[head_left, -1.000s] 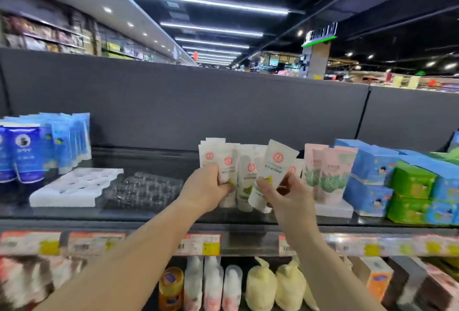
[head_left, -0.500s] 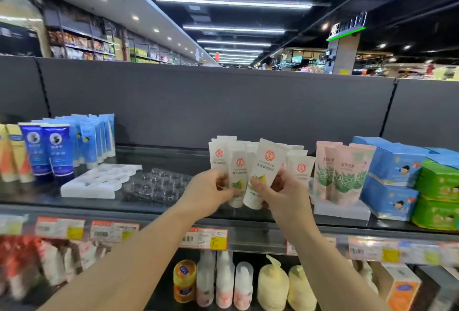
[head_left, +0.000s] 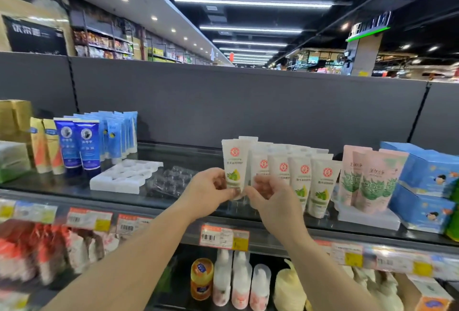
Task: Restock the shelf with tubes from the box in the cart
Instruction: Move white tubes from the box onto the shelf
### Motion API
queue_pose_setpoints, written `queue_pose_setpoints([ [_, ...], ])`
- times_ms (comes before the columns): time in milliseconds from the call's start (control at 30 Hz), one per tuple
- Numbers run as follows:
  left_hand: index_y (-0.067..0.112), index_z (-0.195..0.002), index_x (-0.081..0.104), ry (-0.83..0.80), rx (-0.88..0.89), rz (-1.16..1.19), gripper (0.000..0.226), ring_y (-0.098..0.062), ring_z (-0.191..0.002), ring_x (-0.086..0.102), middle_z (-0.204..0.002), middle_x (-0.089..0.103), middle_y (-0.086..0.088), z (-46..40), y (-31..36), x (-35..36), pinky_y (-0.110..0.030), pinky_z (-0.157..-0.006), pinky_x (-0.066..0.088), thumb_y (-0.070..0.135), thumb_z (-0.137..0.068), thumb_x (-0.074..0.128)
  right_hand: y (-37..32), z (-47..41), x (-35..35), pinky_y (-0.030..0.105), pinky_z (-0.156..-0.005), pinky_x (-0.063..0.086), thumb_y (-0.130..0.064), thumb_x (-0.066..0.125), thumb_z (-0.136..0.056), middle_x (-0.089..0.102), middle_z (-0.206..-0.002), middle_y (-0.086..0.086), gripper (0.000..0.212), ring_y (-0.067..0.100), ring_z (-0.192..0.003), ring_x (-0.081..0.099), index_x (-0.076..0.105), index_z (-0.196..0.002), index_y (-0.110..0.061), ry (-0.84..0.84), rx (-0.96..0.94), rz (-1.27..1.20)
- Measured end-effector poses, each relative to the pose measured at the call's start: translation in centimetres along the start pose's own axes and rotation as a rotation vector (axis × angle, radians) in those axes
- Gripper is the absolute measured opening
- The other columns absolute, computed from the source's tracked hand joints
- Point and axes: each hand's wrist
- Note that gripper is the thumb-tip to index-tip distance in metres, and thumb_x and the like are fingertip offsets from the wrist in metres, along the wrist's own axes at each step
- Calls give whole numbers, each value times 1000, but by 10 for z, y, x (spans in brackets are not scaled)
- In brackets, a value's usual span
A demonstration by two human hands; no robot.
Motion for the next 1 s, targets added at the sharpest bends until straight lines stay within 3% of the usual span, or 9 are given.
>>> queue_pose_setpoints([
  [100, 29, -108, 62, 21, -10, -92, 30, -2, -94, 63, -101, 68, 15, -6, -4, 10, -34, -89, 54, 34, -81, 74, 13, 8, -2, 14, -73, 44, -36, 62, -91, 65, -92, -16, 24, 2, -87, 60, 67, -111, -25, 13, -59, 268],
  [333, 30, -108, 63, 16, 21, -172, 28, 1, -92, 63, -100, 68, 17, -13, -5, 17, -29, -87, 53, 36, -83, 72, 17, 19, 8, 33, -97, 38, -44, 51, -93, 64, -115, -8, 29, 15, -113, 53, 64, -114, -29, -8, -180, 595],
  [800, 26, -110, 65, -49, -52, -154, 25, -6, -100, 63, -110, 69, 11, -18, -3, 16, -37, -94, 52, 31, -86, 71, 28, 21, 15, 39, -89, 47, -47, 56, -88, 66, -106, -6, 29, 19, -103, 59, 70, -102, -27, 36, -229, 733],
  [1000, 25, -112, 65, -90, -19, -221, 27, -7, -101, 64, -111, 69, 10, -19, -1, 14, -36, -95, 52, 30, -86, 71, 26, 22, 10, 35, -101, 37, -48, 49, -94, 61, -124, -7, 37, 15, -119, 51, 61, -122, -27, -13, -214, 657],
])
Point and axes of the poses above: each hand's wrist, its own z-axis away from the middle knuckle, its own x-axis out of the palm, y = z × x
